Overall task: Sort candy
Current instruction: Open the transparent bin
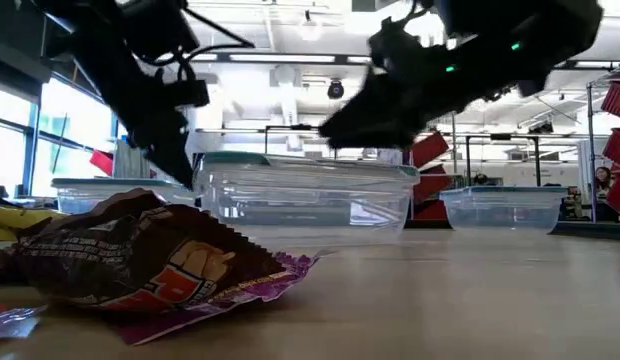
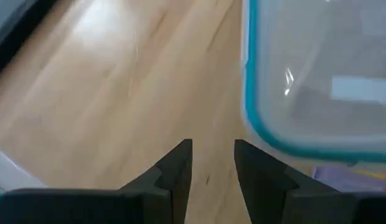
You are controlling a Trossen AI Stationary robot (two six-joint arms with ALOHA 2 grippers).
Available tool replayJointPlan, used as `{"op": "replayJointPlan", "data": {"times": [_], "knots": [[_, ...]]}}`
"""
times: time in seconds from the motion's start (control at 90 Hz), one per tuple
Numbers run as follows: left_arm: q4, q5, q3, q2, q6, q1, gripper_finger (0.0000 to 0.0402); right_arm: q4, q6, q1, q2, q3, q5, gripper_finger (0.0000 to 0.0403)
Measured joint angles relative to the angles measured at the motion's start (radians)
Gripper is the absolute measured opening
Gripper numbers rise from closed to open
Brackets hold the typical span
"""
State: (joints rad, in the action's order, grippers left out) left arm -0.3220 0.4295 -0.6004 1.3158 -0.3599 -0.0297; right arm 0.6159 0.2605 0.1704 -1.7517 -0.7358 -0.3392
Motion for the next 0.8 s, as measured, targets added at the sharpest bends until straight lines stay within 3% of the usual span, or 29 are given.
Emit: {"op": "replayJointPlan", "data": {"times": [0.222,0.367,0.489,0.7,0.8], "knots": [[0.154,-0.157,0.000,0.046,0.002,-0.071,0.0105,-0.128,-0.112,-0.070,-0.053,-0.071,0.047,0.0162],[0.154,-0.191,-0.001,0.048,-0.033,-0.144,0.0105,-0.179,-0.164,-0.129,-0.025,-0.072,0.105,0.0162],[0.172,-0.156,-0.001,0.049,-0.074,-0.219,0.0105,-0.182,-0.161,-0.156,-0.021,-0.069,0.166,0.0162],[0.180,0.050,-0.001,0.085,-0.023,-0.265,0.0105,-0.165,-0.106,-0.121,-0.030,-0.068,0.191,0.0162],[0.247,-0.018,-0.001,0.130,0.024,-0.215,0.0105,-0.164,-0.104,-0.091,-0.030,-0.068,0.175,0.0162]]}}
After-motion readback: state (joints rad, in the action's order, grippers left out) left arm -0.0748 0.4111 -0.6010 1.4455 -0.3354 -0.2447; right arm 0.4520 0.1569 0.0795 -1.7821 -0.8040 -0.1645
